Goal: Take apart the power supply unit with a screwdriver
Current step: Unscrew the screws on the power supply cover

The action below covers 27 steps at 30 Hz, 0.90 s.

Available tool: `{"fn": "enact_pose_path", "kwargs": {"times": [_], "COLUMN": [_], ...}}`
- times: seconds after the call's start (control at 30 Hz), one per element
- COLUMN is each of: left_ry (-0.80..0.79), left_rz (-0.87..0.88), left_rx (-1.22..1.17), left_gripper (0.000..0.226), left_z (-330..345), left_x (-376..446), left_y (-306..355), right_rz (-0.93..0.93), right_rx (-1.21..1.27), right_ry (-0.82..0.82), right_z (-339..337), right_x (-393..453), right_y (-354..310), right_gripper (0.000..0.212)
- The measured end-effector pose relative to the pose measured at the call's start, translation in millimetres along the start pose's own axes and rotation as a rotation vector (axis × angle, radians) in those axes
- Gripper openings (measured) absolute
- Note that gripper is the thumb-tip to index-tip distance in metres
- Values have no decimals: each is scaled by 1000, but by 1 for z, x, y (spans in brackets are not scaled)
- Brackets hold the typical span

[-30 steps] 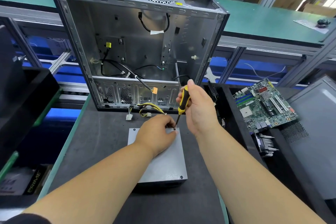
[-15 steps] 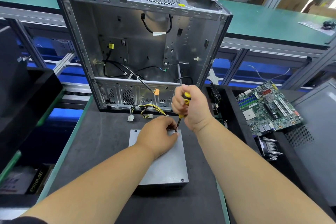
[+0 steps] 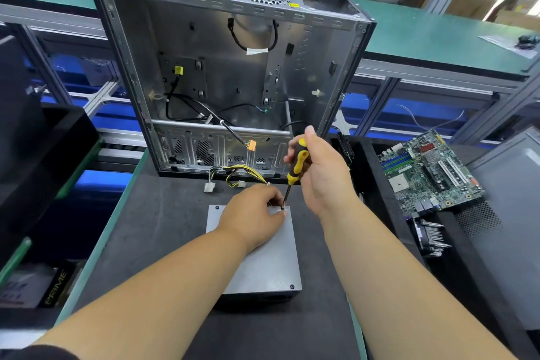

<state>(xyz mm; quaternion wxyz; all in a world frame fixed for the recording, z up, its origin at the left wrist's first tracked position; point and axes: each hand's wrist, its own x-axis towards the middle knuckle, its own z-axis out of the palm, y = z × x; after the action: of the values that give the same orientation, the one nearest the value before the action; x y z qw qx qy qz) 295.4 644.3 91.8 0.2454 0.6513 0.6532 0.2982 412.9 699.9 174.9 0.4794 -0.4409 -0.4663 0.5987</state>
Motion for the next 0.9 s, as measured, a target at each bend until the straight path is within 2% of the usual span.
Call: {"fn": "enact_pose_path", "kwargs": {"times": [0.07,0.2,0.37,0.43,0.5,0.6,0.77,0.9], "left_ry": [-3,-3,7,9,11,8,6,13], "left_rz": [2,6,12,8,-1,-3,7,25], "left_rx": [-7,-1,31,39,35,24,20,31], "left_gripper": [14,14,11,11,11,12,12,10], "left_z": [0,0,-1,-1,-1,-1,-1,-1], "left_x": [0,0,0,0,0,0,1,0], "left_y": [0,0,1,1,1,2,1,2], "right_rz": [-19,-66,-35,-37,-23,-23,-4,-29], "right_rx": [67,186,163,114,73,27,-90,-31], "right_ry": [17,-25,-265,-337,-362,-315,-121,-41], "right_z": [3,5,8,10,9,4,-3,-4], "right_x": [-1,0,2,3,5,2,-4,-11], "right_y": [2,0,-3,-6,-9,-10,-12,-13], "right_gripper": [52,55,58,53,36,18,28,26]}}
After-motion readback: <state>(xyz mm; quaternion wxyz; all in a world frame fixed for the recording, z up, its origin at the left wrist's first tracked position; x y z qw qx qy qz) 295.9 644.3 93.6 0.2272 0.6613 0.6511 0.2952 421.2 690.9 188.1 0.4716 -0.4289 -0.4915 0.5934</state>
